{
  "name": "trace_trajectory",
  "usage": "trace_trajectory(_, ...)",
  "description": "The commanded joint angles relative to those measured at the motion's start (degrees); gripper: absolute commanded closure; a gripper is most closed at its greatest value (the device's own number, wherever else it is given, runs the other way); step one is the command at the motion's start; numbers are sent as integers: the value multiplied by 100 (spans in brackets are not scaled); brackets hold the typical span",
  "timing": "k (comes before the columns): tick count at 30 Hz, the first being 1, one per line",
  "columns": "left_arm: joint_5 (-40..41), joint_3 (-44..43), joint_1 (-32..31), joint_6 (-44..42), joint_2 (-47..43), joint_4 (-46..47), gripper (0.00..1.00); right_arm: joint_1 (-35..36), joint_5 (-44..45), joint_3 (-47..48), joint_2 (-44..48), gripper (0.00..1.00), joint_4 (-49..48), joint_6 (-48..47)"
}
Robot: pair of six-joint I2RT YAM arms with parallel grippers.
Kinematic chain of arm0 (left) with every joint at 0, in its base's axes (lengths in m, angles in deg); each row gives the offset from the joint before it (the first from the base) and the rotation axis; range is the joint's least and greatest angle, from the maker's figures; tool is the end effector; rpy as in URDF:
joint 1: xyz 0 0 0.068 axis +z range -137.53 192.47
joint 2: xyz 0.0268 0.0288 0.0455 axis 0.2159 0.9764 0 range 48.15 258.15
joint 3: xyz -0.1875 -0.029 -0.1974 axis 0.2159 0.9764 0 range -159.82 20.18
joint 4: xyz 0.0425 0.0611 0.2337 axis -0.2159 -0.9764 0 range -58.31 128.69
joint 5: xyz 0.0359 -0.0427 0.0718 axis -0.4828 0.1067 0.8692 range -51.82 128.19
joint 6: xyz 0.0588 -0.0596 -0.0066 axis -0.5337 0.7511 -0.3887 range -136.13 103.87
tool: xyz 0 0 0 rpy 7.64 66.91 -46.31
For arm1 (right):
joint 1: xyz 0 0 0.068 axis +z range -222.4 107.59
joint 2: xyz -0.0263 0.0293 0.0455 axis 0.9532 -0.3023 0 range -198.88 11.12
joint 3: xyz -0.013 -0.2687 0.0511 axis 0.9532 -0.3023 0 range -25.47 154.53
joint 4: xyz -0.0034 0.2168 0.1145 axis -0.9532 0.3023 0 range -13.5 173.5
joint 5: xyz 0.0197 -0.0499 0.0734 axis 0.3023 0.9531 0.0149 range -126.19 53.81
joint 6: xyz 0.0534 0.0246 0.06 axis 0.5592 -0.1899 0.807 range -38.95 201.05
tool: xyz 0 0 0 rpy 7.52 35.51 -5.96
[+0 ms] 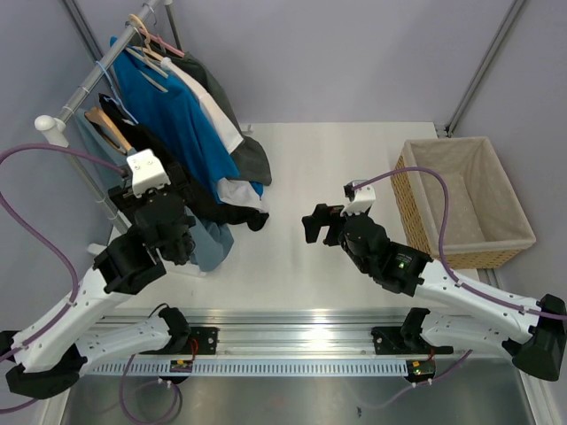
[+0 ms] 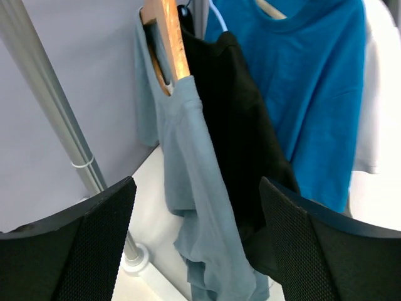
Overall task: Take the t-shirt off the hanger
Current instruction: Pick up the hanger from the clothesline.
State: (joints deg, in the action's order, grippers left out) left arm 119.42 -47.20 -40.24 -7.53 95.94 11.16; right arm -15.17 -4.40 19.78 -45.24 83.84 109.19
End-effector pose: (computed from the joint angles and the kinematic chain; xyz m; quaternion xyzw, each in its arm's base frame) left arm 0.1310 -0.0519 0.4309 -0.1811 0.6912 0.1685 0.6791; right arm 0.1612 0.1788 0.3059 -0.0410 0.7955 0.2178 0.5640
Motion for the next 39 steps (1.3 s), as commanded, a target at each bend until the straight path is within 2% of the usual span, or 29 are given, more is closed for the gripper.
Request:
trace_trajectory(1, 43, -118, 321, 353, 37, 222, 20, 42, -24, 264, -42, 1, 57, 60)
trace_trajectory(5, -292, -180, 963, 291, 423, 195, 20, 34, -33, 300, -42, 0, 102, 78)
trace_trajectory(10, -415, -171, 1210, 405, 643, 195, 20, 42, -15, 300, -7, 1, 128, 86)
trace_trajectory(16, -942, -171, 1904, 572, 828, 151, 24, 42, -94, 291, 81, 0, 154, 121)
trace_trajectory(20, -838, -206, 1975, 599, 916, 55, 33, 42, -94, 273, 107, 0, 137, 121)
trace_trajectory(29, -854, -329, 2308, 397, 1267, 55, 36, 42, -173, 309, 64, 0, 163, 130)
trace_trajectory(31, -872, -416, 2431, 344, 1364, 37, 39, 42, -164, 309, 81, 1, 172, 139)
trace_trajectory(32, -898, -443, 2458, 344, 1365, 37, 46, 42, -164, 300, 81, 1, 172, 139)
trace_trajectory(35, -899, -496, 2511, 344, 1303, 28, 57, 42, -147, 300, 81, 1, 163, 130)
trace_trajectory(36, -899, -513, 2520, 327, 1312, 37, 70, 42, -147, 308, 64, 1, 172, 139)
trace_trajectory(38, -881, -592, 2537, 256, 1364, 46, 83, 42, -156, 317, 55, 1, 172, 139)
trace_trajectory(39, -872, -627, 2537, 230, 1391, 37, 99, 42, -156, 317, 37, 1, 172, 130)
